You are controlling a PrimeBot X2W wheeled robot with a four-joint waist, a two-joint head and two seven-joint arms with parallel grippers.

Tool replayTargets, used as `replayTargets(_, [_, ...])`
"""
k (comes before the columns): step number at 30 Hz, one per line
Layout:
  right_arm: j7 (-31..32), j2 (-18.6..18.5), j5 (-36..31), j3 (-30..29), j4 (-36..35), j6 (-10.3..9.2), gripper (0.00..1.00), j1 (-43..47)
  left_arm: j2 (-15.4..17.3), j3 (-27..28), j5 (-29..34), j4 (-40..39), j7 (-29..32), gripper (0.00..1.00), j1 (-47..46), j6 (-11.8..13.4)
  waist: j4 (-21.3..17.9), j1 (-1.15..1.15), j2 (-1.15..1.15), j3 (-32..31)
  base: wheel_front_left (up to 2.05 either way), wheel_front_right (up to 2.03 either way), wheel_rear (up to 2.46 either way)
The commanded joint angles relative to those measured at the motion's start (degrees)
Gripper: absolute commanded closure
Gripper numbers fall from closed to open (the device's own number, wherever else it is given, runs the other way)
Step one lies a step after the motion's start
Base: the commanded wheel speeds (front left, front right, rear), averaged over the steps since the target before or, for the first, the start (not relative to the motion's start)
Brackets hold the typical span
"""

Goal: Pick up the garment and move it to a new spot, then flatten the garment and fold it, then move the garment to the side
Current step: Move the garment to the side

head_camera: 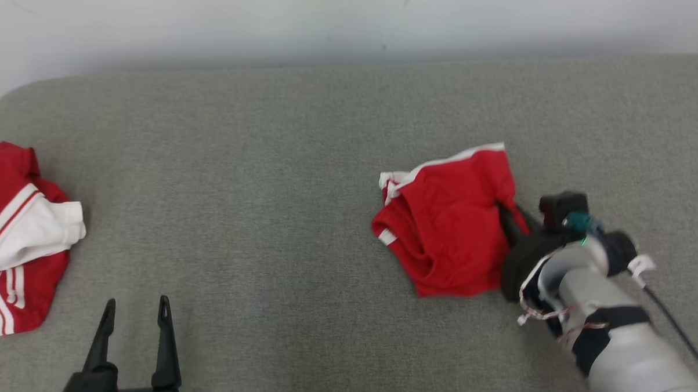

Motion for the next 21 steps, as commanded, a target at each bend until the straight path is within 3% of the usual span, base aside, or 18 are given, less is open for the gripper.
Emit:
replayTargets(1, [0.1, -0.7, 0.5, 0.6, -0.4, -0.17, 1.00, -1.4, 0.3, 0.2, -0.3, -0.4, -0.2, 0.00, -0.9, 0.1, -1.1, 0.00, 0.00, 1.3, 0.00, 0.00, 0.00])
replayTargets(6, [1.5, -4.6, 1.4, 6.0, -2.0, -0.17, 1.00, -6.4, 1.0, 0.2, -0.6, -1.4, -0.2, 0.00, -2.6, -0.3, -3.6, 0.00, 0.00, 5.6, 0.00, 0.00, 0.00])
replayTargets(12, [3.5, -11.9, 3.8, 12.9, -5.6, -0.17, 1.00, -13.6, 2.4, -0.1, -1.0, -3.1, -0.2, 0.00, -6.1, -0.5, -7.0, 0.00, 0.00, 12.6, 0.00, 0.00, 0.00])
replayTargets(21, [5.4, -21.7, 8.1, 18.7, -11.4, -0.17, 1.00, -22.3, 6.3, -1.1, -0.1, -5.7, -0.2, 0.00, -10.3, -0.8, -13.8, 0.00, 0.00, 21.4, 0.00, 0.00, 0.00])
